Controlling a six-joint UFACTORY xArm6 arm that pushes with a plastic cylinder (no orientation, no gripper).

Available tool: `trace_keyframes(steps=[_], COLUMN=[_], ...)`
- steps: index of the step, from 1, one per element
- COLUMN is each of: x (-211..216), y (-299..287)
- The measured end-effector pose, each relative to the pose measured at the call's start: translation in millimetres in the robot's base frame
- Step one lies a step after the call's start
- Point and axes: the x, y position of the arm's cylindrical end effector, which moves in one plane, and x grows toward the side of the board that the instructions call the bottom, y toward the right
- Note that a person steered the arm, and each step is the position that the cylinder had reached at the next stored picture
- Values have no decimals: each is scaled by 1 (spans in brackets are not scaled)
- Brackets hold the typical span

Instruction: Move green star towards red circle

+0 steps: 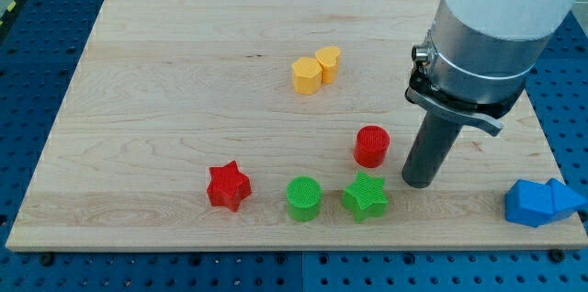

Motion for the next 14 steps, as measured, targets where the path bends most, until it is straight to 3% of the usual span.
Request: trace_keyframes(steps=[4,7,9,12,14], x=[9,64,61,26,63], y=[0,-8,-65,-83,-85])
